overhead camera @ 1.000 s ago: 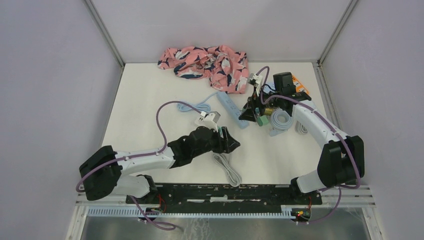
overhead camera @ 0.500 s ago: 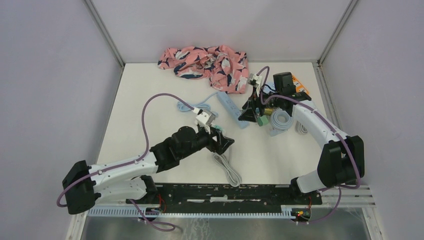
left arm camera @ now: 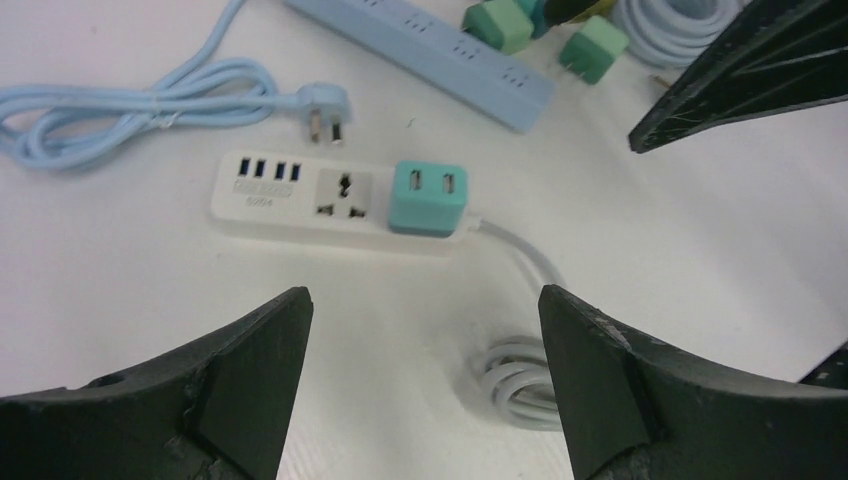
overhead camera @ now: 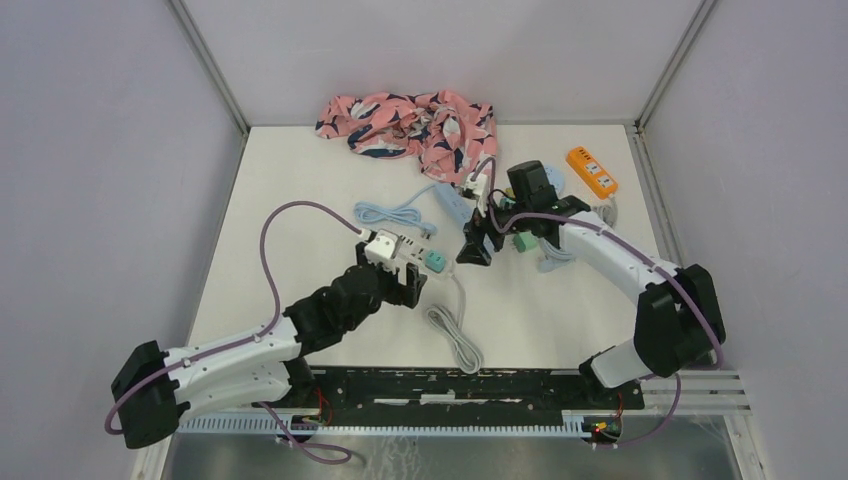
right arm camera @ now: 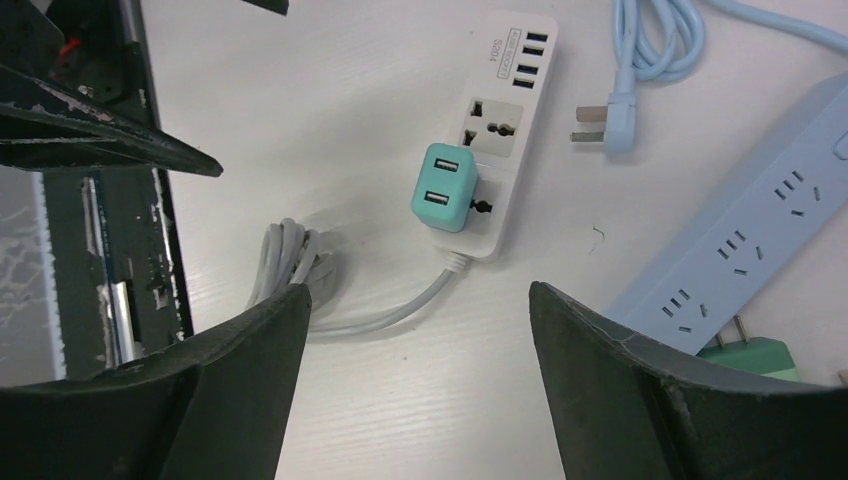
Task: Pull the plug off the socket
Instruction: Move the socket to the center of the board, then remove the plug from the socket.
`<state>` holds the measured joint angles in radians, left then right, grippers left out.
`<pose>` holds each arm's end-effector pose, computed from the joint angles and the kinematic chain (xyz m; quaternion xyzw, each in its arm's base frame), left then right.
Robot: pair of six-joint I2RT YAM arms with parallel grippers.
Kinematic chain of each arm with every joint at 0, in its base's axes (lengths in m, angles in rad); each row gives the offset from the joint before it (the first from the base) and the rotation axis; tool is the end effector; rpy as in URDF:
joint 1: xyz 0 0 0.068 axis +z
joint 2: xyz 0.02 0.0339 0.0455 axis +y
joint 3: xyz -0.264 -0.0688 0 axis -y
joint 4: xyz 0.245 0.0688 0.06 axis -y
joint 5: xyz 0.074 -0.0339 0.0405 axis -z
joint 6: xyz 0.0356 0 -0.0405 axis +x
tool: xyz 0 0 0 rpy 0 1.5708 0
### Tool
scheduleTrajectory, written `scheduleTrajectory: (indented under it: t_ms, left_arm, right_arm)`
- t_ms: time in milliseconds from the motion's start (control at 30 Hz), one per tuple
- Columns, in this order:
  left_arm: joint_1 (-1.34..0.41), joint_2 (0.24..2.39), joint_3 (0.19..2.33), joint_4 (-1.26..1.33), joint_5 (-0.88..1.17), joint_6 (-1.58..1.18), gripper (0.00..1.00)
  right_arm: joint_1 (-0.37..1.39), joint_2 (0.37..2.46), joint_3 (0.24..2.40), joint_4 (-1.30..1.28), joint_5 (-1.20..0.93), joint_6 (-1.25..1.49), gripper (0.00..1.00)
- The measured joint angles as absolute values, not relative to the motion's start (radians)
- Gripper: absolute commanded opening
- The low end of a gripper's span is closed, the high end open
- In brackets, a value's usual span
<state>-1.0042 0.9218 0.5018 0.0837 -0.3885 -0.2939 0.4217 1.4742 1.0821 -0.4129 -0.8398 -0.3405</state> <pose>0.1239 -0.1696 0.2434 0.1735 0.7891 -0.2179 0.5476 0.2735 0.1517 0.2676 -0.4564 0.7296 0.3917 0.3255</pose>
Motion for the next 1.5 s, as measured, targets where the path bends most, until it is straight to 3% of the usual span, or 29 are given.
scheduleTrajectory:
  t_ms: [200, 467, 700, 967, 1067, 1300, 1500]
  left_arm:
    - [-0.95, 0.802, 0.345, 0.088, -0.438, -0.35, 1.0]
    - [-0.906, 0.632, 0.219, 0.091, -0.472, -0.428, 0.99]
    - [-0.903, 0.611, 0.202, 0.091, -0.474, -0.44, 0.99]
    - [-0.902, 0.588, 0.174, 0.092, -0.468, -0.44, 1.0]
    - [-0.902, 0.571, 0.161, 0.102, -0.454, -0.436, 1.0]
    - [-0.902, 0.516, 0.042, 0.296, -0.286, -0.369, 0.98]
    - [-0.902, 0.54, 0.012, 0.503, -0.091, -0.27, 0.98]
  right_arm:
    - [0.578, 1.542, 1.083, -0.366, -0.579, -0.272, 0.85]
    - [0.69, 1.66, 1.153, -0.343, -0.318, -0.152, 0.78]
    - [0.75, 1.739, 1.207, -0.34, -0.219, -0.125, 0.51]
    - [0.778, 1.778, 1.23, -0.363, -0.201, -0.163, 0.12]
    - [0.764, 1.777, 1.264, -0.466, -0.268, -0.311, 0.03]
    - [0.631, 1.76, 1.343, -0.862, -0.498, -0.807, 0.0]
    - [0.567, 1.661, 1.23, -0.986, -0.543, -1.159, 0.01]
